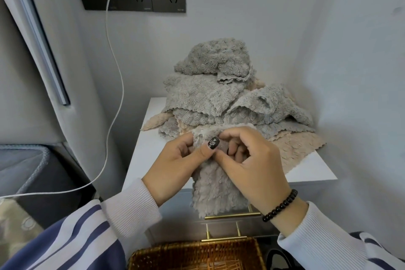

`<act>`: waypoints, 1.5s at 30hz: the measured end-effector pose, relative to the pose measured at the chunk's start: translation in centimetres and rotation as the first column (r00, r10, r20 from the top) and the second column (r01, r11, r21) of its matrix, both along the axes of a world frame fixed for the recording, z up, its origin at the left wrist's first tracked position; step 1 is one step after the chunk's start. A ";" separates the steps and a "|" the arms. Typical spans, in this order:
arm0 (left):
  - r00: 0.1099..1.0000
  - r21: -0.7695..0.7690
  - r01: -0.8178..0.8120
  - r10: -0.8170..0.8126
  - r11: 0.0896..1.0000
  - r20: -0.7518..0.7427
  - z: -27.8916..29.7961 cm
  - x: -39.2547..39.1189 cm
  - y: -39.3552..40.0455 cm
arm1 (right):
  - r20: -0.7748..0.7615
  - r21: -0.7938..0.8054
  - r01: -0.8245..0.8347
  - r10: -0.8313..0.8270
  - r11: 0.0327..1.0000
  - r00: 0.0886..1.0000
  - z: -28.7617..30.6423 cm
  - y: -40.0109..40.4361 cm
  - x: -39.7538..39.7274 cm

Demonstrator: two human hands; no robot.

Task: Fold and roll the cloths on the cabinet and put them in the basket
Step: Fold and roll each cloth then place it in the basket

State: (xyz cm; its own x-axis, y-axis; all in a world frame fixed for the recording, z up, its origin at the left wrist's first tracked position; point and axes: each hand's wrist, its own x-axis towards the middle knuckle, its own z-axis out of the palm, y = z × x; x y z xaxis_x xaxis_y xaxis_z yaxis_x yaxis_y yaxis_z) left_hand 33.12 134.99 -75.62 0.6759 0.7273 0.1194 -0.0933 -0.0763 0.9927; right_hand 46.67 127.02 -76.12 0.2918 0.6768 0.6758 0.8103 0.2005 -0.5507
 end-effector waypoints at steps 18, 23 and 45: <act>0.993 -0.237 -0.064 0.086 0.969 0.083 0.0 -1.8 3.3 | -0.803 -0.336 -0.461 0.006 0.822 0.596 2.0 -0.7 3.4; 0.951 -0.111 0.141 -0.166 0.984 -0.262 -1.0 -2.3 3.7 | -0.541 -0.614 -0.456 0.077 0.645 0.837 2.5 -1.2 3.6; 0.985 -0.125 -0.174 0.175 0.977 -0.005 -1.1 -1.8 2.1 | -0.985 -0.166 -0.601 -0.099 0.782 0.144 0.6 0.0 2.8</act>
State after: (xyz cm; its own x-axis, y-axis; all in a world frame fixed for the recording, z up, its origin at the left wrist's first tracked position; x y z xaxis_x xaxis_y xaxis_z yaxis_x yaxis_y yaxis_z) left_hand 31.32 137.12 -76.70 0.5367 0.8434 0.0242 -0.0954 0.0321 0.9949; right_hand 49.44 127.01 -75.47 0.1665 0.9165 -0.3637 -0.4366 -0.2622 -0.8606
